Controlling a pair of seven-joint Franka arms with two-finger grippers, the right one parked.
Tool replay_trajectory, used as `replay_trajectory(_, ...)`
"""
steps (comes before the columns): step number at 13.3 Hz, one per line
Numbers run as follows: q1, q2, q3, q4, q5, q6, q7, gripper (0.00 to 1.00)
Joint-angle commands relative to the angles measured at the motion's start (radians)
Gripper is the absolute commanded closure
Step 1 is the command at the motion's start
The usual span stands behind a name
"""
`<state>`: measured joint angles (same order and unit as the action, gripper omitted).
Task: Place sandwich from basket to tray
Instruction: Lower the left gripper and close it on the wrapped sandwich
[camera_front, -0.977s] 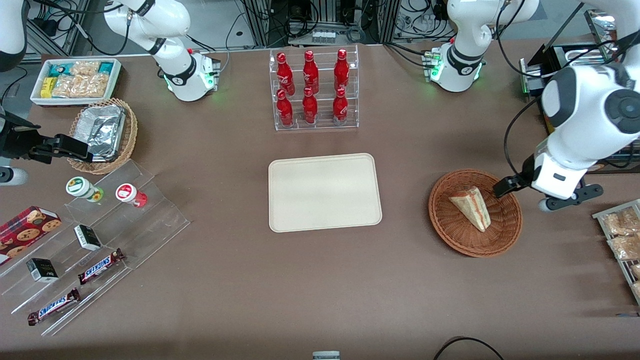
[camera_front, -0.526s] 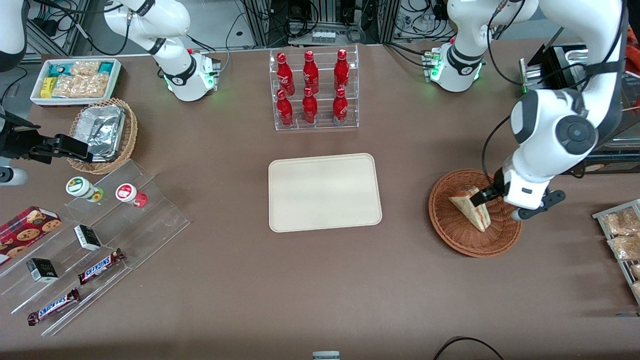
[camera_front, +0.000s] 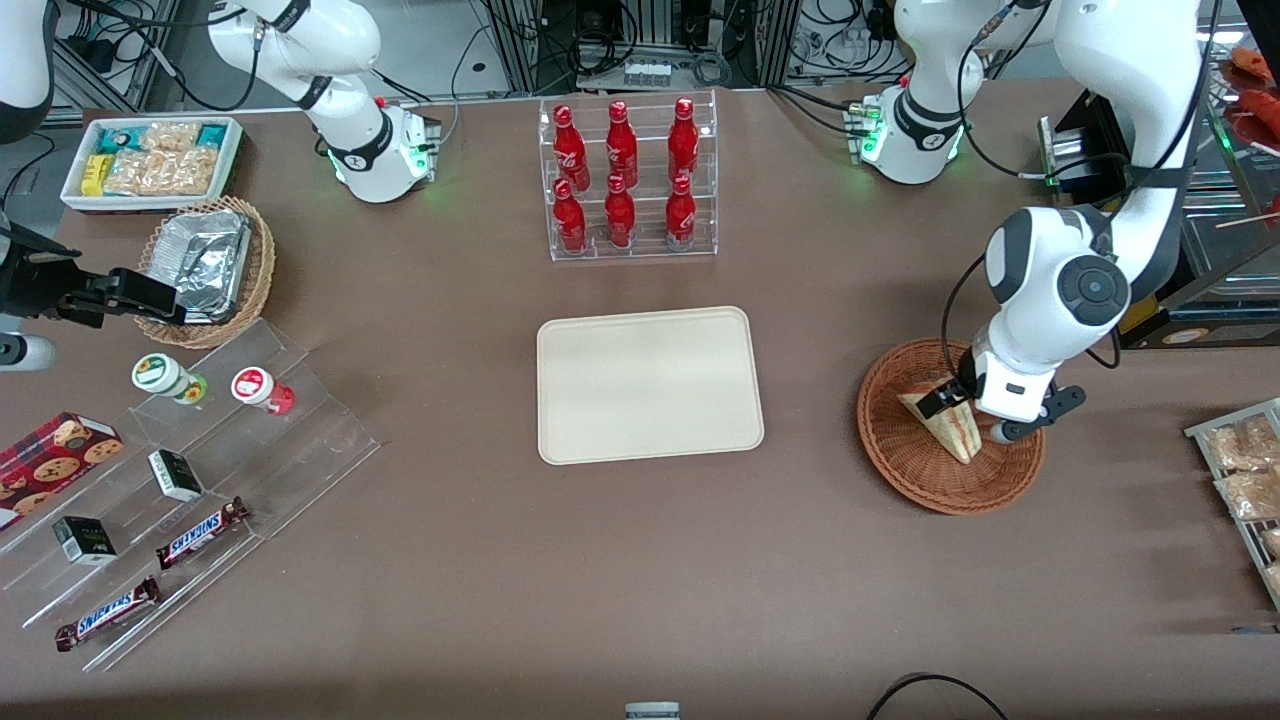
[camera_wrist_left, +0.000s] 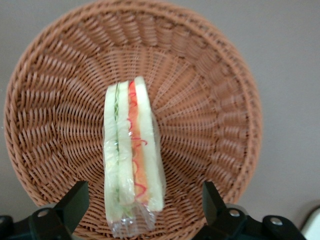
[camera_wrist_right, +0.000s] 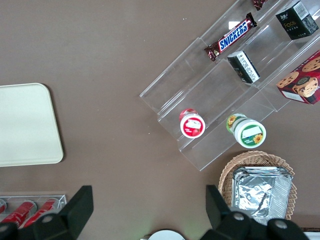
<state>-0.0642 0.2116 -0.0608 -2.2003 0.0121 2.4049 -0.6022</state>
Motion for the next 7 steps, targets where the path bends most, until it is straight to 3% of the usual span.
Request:
replay_trajectory(1, 0.006, 0.021, -0.001, -0.012, 0.011, 0.02, -0.018, 0.0)
replay_trajectory(5, 0.014, 0.058, -0.001, -0.003, 0.011, 0.039, -0.018, 0.01)
replay_trajectory(7, 0.014, 0.066, -0.001, 0.001, 0.006, 0.057, -0.024, 0.11)
